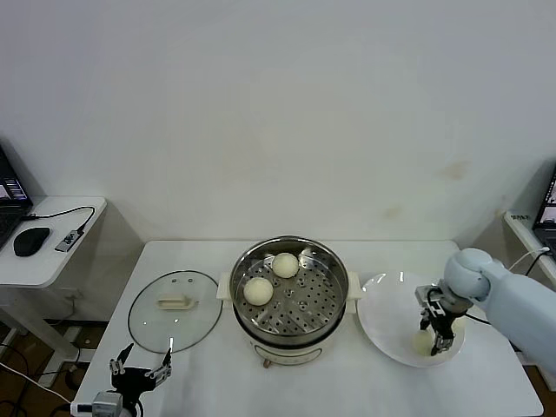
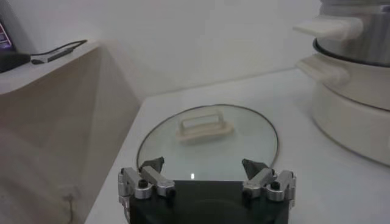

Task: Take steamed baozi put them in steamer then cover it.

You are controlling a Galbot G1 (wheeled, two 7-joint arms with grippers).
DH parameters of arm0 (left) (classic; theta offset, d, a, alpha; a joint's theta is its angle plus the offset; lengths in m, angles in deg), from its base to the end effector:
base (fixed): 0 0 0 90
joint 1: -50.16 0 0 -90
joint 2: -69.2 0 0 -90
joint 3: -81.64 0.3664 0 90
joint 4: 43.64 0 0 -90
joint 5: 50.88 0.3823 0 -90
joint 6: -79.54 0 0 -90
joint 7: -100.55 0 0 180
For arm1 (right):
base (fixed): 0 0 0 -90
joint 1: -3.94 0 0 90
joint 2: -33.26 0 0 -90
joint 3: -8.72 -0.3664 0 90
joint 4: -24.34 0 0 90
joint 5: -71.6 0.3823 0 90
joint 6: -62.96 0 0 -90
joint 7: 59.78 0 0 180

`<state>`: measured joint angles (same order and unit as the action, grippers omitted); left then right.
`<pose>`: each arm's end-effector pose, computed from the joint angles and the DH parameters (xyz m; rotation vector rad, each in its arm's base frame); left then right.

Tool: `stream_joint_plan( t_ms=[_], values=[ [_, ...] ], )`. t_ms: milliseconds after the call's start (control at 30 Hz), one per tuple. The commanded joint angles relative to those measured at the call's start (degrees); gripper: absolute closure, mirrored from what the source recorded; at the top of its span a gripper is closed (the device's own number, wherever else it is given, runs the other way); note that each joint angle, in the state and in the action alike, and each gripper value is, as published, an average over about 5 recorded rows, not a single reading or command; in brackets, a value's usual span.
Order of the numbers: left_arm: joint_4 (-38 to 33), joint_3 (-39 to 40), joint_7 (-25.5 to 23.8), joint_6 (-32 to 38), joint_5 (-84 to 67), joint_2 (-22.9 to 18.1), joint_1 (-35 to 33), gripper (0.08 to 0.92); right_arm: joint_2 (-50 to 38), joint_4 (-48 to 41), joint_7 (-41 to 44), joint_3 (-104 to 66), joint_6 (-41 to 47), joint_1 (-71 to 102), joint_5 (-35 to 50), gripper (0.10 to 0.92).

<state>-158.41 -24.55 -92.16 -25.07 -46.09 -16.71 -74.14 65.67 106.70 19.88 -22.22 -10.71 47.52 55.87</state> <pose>0.1634 0.1112 -0.3521 0.0319 -2.6857 -0.2868 0.4950 -0.1781 -0.2022 1.2851 -1.1945 1.2271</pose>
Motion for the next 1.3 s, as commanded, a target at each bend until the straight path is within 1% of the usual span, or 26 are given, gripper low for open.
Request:
stream_joint_plan(
  t_ms=[33,100,200,267,333,433,600,767,967,1033,1167,1300],
  values=[
    [0.6,0.1,0.4,0.8,0.8,0.1,0.6,0.177,0.6,1.3,1.2,-0.4,-0.1,-9.5,6.3,0.423],
    [0.6,0.1,0.4,0.9,0.7,0.2,0.7,0.177,2.1,0.7,1.4,3.9,-0.9,-16.2,9.9,0.423],
    [0.5,0.0,0.5,1.0,0.6,0.2,0.9,0.177,6.8,-2.2,1.9,11.2,-4.4,-27.1,14.9,0.423],
    [0.4,0.0,0.5,1.0,0.5,0.2,0.9,0.177,11.0,-5.8,2.8,14.6,-9.2,-32.7,18.3,0.423],
    [0.2,-0.1,0.7,1.2,0.5,0.1,0.9,0.177,15.1,-10.4,4.0,16.8,-16.0,-37.1,21.3,0.423],
    [0.0,-0.2,0.8,1.4,0.5,0.0,0.8,0.177,20.0,-15.5,5.7,19.3,-24.2,-42.4,23.7,0.423],
    [-0.4,-0.7,1.0,1.5,0.5,-0.1,0.8,0.177,25.5,-16.3,7.1,21.0,-31.7,-45.3,26.0,0.423],
    [-0.9,-1.2,1.1,1.5,0.5,-0.3,0.7,0.177,29.3,-13.7,7.4,22.0,-38.7,-44.9,26.0,0.423],
    [-1.7,-1.8,1.3,1.5,0.3,-0.8,0.3,0.177,33.0,-11.5,7.8,22.0,-45.5,-41.8,24.0,0.419],
    [-2.0,-2.0,1.4,1.5,0.3,-0.9,0.1,0.177,34.2,-10.5,7.8,21.9,-48.1,-40.6,21.9,0.416],
    [-2.5,-2.3,1.4,1.5,0.3,-1.1,-0.3,0.177,35.1,-8.1,7.4,21.9,-53.0,-38.3,14.5,0.415],
    [-2.7,-2.4,1.5,1.5,0.2,-1.2,-0.4,0.177,34.5,-4.9,7.1,23.6,-55.6,-36.5,11.4,0.414]
  ],
)
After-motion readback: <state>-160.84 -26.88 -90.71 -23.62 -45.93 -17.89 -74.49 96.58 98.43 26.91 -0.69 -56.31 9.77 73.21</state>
